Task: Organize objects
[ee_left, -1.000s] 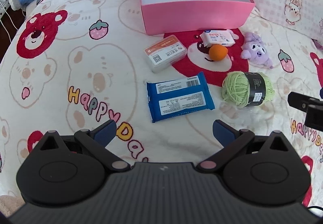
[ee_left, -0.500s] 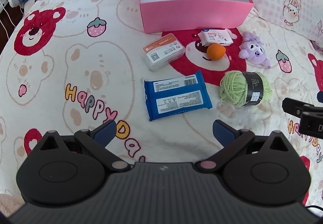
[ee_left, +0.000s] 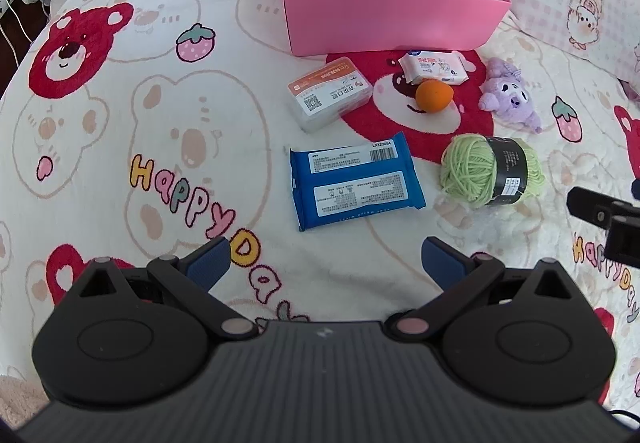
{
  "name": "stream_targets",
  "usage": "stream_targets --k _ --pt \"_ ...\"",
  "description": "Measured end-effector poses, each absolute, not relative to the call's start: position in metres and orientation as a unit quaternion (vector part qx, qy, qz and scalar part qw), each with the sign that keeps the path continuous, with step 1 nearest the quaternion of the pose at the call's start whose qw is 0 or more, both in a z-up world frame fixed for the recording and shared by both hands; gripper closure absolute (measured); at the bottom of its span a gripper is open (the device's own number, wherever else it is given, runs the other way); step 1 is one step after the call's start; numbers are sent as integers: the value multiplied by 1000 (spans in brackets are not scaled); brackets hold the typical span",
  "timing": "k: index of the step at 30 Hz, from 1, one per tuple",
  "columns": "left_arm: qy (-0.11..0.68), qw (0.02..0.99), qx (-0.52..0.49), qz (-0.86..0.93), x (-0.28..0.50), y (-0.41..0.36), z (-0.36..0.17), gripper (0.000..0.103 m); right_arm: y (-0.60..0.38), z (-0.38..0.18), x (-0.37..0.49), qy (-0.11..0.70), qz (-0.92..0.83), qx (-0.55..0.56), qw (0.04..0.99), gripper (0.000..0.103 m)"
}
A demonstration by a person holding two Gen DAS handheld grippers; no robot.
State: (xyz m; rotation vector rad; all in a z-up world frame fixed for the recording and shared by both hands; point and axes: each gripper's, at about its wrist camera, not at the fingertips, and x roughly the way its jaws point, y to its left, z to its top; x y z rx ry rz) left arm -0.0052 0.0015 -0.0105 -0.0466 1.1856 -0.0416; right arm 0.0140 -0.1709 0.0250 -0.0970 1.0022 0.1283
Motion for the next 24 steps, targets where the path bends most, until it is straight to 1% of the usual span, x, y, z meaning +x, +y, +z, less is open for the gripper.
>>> stream_targets --k 4,11,24 --pt "559 829 -24 -19 -6 2 -11 0 -170 31 9 463 69 -58 882 5" --pt "556 830 -19 -21 -8 0 -7 0 -173 24 12 492 62 -62 866 5" --pt "550 834 -29 -7 -14 7 4 0 -180 33 10 489 66 -40 869 4"
